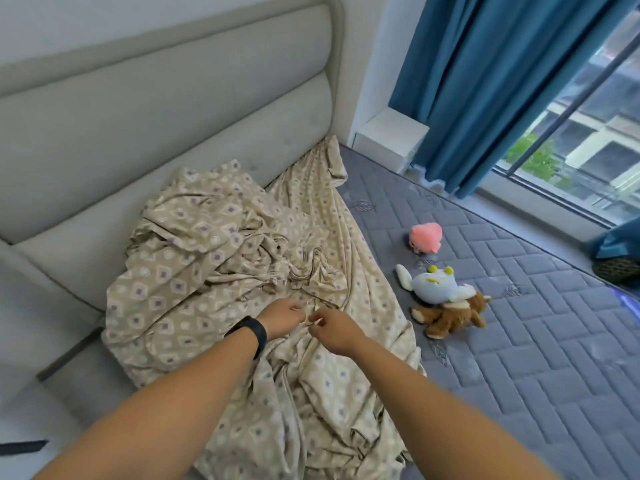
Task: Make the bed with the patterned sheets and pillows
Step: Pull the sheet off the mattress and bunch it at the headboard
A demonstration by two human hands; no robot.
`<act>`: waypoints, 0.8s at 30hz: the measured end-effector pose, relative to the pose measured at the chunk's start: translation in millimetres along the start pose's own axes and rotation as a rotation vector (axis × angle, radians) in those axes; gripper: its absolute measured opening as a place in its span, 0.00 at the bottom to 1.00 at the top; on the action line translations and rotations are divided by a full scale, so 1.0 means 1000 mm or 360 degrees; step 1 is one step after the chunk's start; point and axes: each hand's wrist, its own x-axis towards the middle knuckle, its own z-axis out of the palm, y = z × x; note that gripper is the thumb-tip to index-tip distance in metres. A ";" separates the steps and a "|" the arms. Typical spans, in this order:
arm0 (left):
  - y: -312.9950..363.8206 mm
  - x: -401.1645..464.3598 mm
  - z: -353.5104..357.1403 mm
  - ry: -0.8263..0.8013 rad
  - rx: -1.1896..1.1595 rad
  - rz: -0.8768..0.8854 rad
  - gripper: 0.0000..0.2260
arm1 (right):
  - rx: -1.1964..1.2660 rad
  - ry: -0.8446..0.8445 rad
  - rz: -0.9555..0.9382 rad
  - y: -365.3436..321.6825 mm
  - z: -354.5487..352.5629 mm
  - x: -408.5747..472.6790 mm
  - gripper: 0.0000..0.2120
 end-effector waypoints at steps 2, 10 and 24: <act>0.012 -0.019 0.036 -0.0010 -0.0023 0.0072 0.07 | -0.0023 0.0203 -0.0096 0.029 -0.008 -0.036 0.13; 0.086 -0.143 0.209 -0.0175 -0.0265 0.0289 0.09 | 0.0436 0.0935 -0.0158 0.191 -0.058 -0.222 0.07; 0.203 -0.308 0.527 -0.0285 -0.0092 0.0915 0.07 | 0.0275 0.1381 -0.0139 0.451 -0.092 -0.524 0.06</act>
